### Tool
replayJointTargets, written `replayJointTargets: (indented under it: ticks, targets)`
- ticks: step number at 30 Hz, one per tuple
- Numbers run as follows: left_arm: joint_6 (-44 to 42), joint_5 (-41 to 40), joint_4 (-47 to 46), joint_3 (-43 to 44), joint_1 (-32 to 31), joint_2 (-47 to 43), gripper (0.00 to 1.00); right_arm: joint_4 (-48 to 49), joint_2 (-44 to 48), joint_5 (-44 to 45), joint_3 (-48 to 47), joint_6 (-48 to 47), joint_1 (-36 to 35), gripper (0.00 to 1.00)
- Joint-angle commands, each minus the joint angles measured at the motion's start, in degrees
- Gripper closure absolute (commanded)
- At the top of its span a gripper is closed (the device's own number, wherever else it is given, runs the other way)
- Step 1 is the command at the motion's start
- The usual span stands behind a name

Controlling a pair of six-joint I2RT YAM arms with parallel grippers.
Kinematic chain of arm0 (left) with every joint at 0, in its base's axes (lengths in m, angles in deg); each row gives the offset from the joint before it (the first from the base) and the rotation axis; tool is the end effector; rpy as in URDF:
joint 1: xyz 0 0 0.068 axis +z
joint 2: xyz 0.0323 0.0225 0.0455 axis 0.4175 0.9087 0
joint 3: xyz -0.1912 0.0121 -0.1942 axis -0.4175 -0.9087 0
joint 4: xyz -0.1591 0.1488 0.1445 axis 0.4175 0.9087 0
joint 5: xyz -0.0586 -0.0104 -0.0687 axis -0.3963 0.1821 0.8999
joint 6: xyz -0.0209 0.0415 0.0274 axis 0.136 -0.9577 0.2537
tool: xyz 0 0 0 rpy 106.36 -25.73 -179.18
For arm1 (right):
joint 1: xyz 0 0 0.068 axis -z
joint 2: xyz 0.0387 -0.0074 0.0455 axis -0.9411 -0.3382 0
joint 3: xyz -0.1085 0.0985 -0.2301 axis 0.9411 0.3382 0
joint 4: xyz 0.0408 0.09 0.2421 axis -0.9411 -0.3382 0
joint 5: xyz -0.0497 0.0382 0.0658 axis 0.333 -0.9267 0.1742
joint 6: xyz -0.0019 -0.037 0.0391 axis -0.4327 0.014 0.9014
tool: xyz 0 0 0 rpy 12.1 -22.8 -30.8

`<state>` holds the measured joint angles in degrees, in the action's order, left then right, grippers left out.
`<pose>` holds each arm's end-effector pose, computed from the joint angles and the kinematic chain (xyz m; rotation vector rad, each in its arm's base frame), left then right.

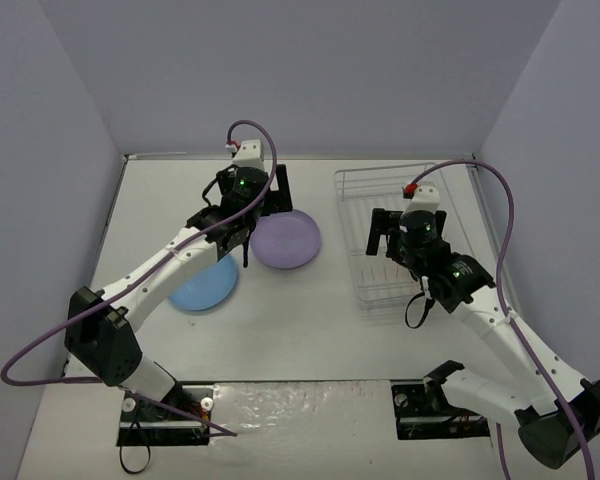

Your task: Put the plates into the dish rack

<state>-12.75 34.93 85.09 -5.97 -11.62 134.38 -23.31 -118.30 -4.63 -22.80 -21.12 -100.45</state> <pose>0.2963 -0.2029 0.3617 -0.1103 1.9144 -0.4500 0.2032 0.1050 0.3493 0.0359 1.8882 0.2682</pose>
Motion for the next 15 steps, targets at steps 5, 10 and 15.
replayJointTargets:
  ticks: [5, 10, 15]
  targets:
    - [-1.5, 0.6, -2.4, -2.3, 1.5, -6.1, 0.03, 4.0, 1.4, -5.7, -2.9, -4.4, -0.4, 0.00]
    - [-1.5, -3.3, -2.6, -5.7, 2.2, -9.1, 0.03, 3.7, 1.3, -6.7, -2.6, -4.3, -0.4, 0.00]
    - [-0.3, -4.2, 0.3, -7.7, 4.2, -10.8, 0.03, 4.8, 0.8, -9.6, -3.7, -4.3, -0.4, 0.00]
